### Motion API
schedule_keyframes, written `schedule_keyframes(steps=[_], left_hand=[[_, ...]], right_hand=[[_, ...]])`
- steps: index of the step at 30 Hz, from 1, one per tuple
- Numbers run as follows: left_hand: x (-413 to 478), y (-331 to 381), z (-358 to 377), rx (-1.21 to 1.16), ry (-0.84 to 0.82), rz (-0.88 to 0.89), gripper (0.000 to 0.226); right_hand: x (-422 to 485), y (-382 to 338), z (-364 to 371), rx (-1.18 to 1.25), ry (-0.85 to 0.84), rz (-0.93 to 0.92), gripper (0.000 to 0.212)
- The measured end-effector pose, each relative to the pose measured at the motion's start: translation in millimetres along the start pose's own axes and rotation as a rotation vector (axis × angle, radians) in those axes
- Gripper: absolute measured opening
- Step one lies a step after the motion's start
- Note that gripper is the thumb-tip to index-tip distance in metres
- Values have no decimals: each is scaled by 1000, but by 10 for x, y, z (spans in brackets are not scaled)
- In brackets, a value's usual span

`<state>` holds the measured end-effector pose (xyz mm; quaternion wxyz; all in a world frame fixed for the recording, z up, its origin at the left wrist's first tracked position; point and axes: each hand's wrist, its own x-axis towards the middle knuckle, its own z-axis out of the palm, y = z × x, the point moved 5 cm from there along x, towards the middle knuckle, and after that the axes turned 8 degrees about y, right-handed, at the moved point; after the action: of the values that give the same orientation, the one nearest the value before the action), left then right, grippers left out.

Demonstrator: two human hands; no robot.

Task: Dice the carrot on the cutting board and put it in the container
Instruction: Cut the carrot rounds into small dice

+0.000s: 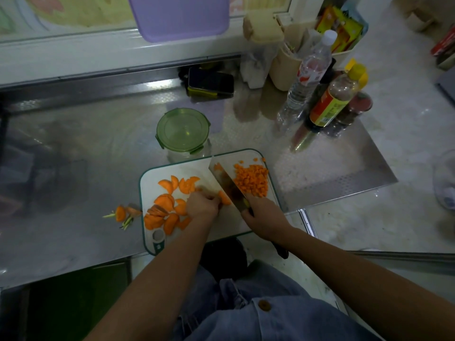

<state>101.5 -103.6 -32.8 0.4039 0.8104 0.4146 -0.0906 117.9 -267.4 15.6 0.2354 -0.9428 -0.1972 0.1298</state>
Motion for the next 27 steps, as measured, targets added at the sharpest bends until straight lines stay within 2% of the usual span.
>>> schedule_keyframes(steps=[5,12,22,27], left_hand=[[22,-24,3,-47,4,-16,19],[-12,14,-39,-27,12,-31,17],[37,34,-49,32,21,-45,15],[24,23,-52,18,20,-44,14]], right_hand=[[-32,-77,-3,-29,-65,3,26],[-97,-80,14,-88,-151,14,30],[-91,-88,169,-102,-197,19,24],[-57,-98,246,-107,-160,16,24]])
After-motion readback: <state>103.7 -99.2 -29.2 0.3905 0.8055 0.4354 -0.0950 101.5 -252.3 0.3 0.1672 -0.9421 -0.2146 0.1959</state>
